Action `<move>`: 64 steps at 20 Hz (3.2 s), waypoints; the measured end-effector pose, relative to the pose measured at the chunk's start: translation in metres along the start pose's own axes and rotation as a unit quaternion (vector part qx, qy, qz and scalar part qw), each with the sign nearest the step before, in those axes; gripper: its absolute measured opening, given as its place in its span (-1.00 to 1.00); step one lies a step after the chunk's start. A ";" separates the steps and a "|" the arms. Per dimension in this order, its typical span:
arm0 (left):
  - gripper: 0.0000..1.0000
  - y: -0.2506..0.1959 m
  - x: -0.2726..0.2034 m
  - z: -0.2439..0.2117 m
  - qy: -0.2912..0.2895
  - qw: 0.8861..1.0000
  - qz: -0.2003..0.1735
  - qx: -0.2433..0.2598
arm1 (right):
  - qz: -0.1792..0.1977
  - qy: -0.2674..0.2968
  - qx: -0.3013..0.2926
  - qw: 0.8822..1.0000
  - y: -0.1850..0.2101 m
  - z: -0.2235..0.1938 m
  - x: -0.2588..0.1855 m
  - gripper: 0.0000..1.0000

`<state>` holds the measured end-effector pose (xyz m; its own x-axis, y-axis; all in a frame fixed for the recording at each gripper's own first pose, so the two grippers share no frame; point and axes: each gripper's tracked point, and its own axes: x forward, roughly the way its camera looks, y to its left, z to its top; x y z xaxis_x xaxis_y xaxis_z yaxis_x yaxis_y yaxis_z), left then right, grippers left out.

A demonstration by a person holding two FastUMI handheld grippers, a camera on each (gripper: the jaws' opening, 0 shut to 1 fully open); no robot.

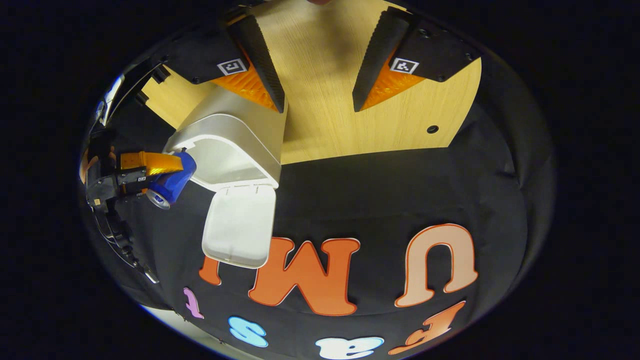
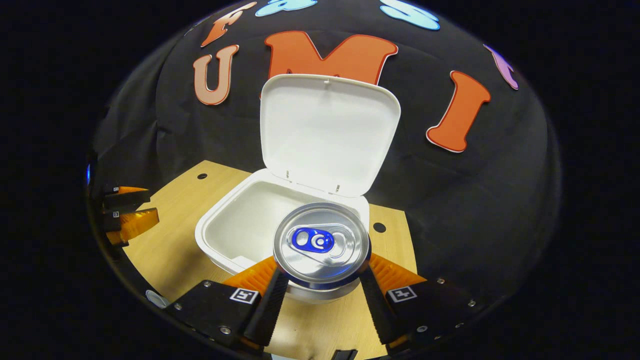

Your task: Press the lid of the desktop garbage bin to open it, pick up the crumpled paper on the desktop and throw it into the bin, then pick up the pop can on the desktop and drop it into the bin, and finally close the garbage bin lid.

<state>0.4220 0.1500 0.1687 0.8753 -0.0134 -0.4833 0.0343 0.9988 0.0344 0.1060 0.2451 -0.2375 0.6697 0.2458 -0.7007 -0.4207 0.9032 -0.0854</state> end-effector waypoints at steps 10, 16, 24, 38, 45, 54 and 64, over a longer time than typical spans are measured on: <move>0.77 0.023 -0.012 -0.008 0.003 0.999 0.041 -0.011 | 0.005 -0.023 -0.012 1.000 -0.013 0.036 0.005 0.65; 0.73 0.039 -0.023 -0.010 -0.001 0.998 0.058 -0.011 | -0.008 -0.100 -0.023 0.995 -0.034 0.116 -0.014 0.65; 0.77 0.070 -0.048 -0.018 -0.004 0.995 0.095 -0.024 | -0.023 -0.196 -0.018 0.980 -0.050 0.218 -0.034 0.65; 0.77 0.124 -0.078 -0.041 0.003 0.986 0.152 -0.066 | -0.011 -0.141 0.043 0.989 -0.033 0.234 0.027 0.62; 0.77 0.123 -0.068 -0.044 0.012 0.991 0.122 -0.058 | -0.002 -0.111 0.058 0.992 -0.014 0.199 0.008 0.60; 0.77 0.111 -0.055 -0.049 0.023 0.995 0.086 -0.034 | -0.013 -0.070 0.061 0.996 0.004 0.139 -0.009 0.60; 0.73 0.097 -0.053 -0.053 0.032 0.997 0.066 -0.022 | -0.004 -0.019 0.068 0.997 0.031 0.075 -0.008 0.60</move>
<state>0.3531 0.2501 0.1514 0.8383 0.1207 -0.5316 -0.1023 0.9927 0.0640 0.1331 0.2973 -0.1814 0.6962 0.2491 -0.6732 -0.3301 0.9439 0.0079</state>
